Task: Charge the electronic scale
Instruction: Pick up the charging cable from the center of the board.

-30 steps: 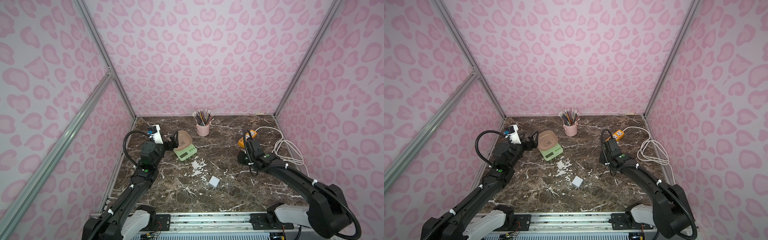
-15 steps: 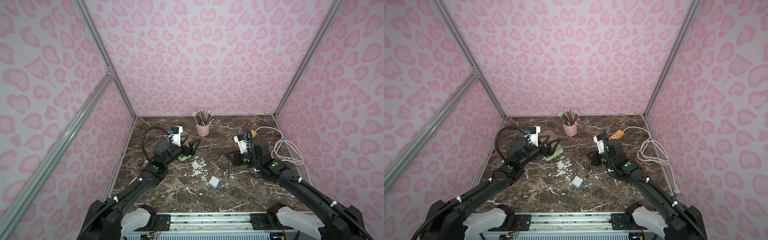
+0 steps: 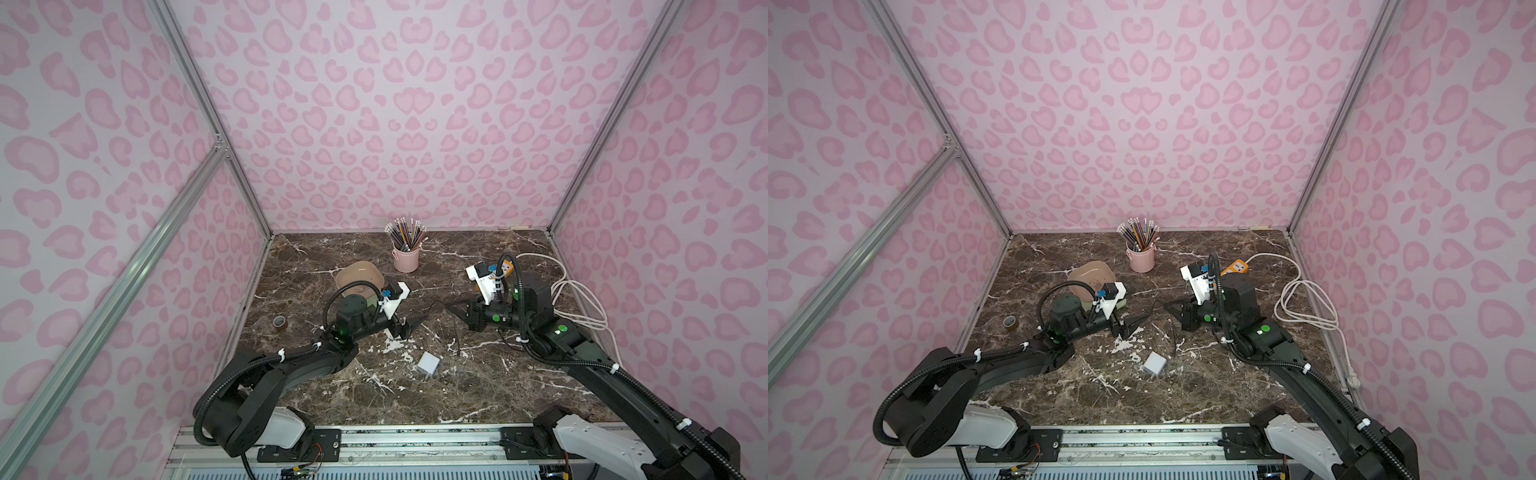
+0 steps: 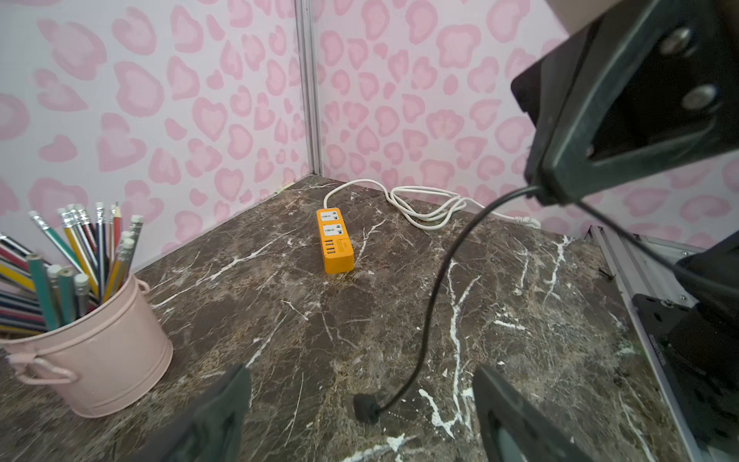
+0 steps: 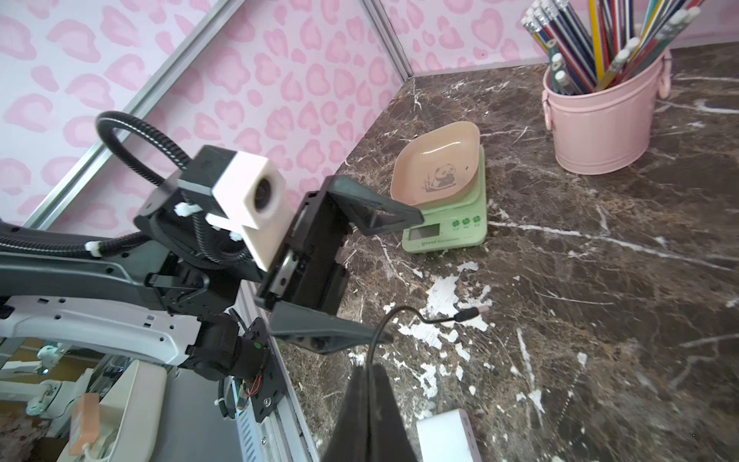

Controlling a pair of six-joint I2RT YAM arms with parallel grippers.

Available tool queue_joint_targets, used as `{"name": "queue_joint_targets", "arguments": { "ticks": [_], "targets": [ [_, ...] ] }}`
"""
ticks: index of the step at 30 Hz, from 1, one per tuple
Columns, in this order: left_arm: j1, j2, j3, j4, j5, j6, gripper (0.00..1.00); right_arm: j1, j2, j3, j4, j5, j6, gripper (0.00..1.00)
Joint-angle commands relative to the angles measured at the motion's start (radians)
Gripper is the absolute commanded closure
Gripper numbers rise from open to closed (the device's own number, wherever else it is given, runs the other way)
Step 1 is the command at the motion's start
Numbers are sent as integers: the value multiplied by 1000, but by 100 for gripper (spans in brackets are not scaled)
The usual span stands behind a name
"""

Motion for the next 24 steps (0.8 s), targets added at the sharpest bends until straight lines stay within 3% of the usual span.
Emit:
{"name": "queue_joint_targets", "arguments": {
  "ticks": [1, 8, 18, 23, 24],
  "targets": [
    [-30, 39, 16, 118, -40, 90, 11, 1, -13, 24, 33, -65, -4, 100],
    [-80, 101, 21, 208, -149, 157, 20, 4, -32, 31, 40, -85, 4, 100],
    [-86, 146, 0, 248, -188, 210, 61, -3, -39, 37, 34, -69, 1, 100],
    [-88, 129, -18, 269, -191, 222, 94, -16, -42, 30, 34, -62, 5, 100],
    [-88, 122, -22, 268, -201, 225, 95, -24, -45, 25, 34, -58, 11, 98]
  ]
}}
